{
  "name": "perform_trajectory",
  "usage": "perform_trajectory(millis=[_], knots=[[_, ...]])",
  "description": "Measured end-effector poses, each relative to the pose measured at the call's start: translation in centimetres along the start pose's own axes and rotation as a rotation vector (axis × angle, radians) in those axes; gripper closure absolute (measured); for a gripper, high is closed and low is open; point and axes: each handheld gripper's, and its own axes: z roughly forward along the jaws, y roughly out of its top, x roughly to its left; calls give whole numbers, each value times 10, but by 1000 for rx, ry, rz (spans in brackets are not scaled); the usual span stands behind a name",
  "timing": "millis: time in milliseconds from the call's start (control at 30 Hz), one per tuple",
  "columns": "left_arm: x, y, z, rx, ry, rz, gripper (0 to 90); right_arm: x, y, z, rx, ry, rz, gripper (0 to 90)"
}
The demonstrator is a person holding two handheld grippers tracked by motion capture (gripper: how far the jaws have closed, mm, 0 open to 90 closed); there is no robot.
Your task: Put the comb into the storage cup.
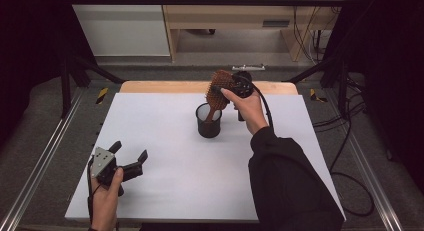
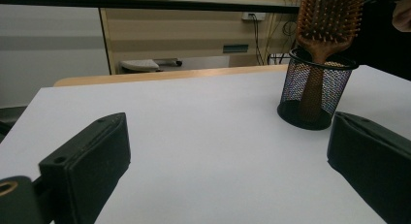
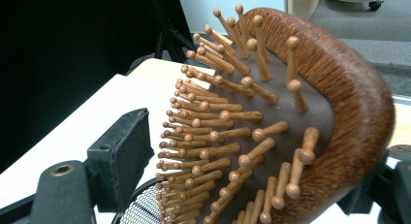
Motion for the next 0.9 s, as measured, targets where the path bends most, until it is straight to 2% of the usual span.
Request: perform_trajectory(millis=[467,900], knots=[[1,0,-1,-3,6,2,20,1,-2,1,13,-18,-3,141],[1,0,-1,-3,10,3,20,1,-1,-7,4,-32,8,106]])
